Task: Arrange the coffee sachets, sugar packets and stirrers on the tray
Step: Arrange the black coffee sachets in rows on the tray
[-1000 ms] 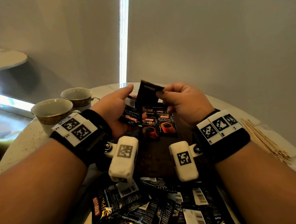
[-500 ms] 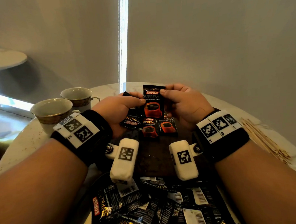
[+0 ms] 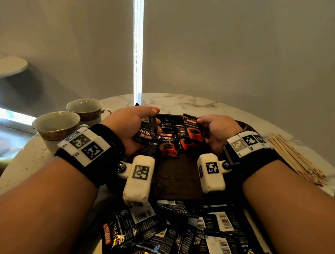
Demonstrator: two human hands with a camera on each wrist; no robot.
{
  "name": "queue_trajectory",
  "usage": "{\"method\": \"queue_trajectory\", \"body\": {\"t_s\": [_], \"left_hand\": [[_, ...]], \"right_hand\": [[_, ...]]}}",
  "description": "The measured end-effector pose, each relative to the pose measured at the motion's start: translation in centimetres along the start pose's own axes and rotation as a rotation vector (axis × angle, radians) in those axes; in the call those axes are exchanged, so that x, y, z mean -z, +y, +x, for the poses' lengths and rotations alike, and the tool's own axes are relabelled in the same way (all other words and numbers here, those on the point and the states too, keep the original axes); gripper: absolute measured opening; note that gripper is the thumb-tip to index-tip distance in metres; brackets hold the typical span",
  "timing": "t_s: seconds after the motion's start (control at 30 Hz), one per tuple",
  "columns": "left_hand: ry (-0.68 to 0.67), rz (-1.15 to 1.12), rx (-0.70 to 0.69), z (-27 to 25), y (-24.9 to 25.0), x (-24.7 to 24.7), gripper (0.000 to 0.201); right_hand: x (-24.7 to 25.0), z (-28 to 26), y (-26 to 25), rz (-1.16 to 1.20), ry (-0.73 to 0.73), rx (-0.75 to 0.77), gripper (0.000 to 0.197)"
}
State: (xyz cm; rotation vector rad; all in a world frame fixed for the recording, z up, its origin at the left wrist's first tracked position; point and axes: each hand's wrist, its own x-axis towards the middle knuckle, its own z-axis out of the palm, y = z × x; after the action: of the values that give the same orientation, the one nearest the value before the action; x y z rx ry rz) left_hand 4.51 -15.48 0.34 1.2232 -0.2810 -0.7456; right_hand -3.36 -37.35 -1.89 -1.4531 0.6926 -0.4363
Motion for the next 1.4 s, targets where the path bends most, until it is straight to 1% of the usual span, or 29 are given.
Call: {"method": "queue_trajectory", "body": {"t_s": [0.07,0.2,0.3,0.5,0.67,0.83,0.97,1.1,1.4], "left_hand": [[0.003,-0.001,0.003,0.1,0.0,0.1,0.018],[0.003,-0.005,-0.002,0.1,-0.1,0.1,0.018],[0.002,0.0,0.011,0.1,-0.1,0.1,0.019],[-0.027,-0.022,0.058,0.0,0.1,0.2,0.038],[0.017,0.019,0.085,-0.2,-0.1,-0.1,0.028],[0.038,0.057,0.139,-0.4,-0.2,-0.3,0.025],[0.044,0.073,0.17,-0.4,-0.4,-0.6,0.025],[0.044,0.091,0.162,-0.4,-0.5,-0.8,0.026],[0.034,0.106,0.179,-0.4,-0.5,-0.7,0.026]], "right_hand": [[0.3,0.2,0.6,-0.031,-0.012,-0.036,0.013],[0.5,0.1,1.0,-0.085,-0.009,-0.055,0.011],[0.5,0.0,1.0,-0.13,-0.036,-0.076,0.013],[0.6,-0.1,0.8,-0.205,-0.088,-0.081,0.017],[0.4,0.1,0.6,-0.305,-0.12,-0.072,0.016],[0.5,0.3,0.6,-0.354,-0.117,-0.042,0.012],[0.6,0.1,0.5,-0.359,-0.116,-0.03,0.012],[0.6,-0.3,0.4,-0.333,-0.14,-0.022,0.012],[0.4,-0.6,0.4,-0.319,-0.109,-0.018,0.017]]}}
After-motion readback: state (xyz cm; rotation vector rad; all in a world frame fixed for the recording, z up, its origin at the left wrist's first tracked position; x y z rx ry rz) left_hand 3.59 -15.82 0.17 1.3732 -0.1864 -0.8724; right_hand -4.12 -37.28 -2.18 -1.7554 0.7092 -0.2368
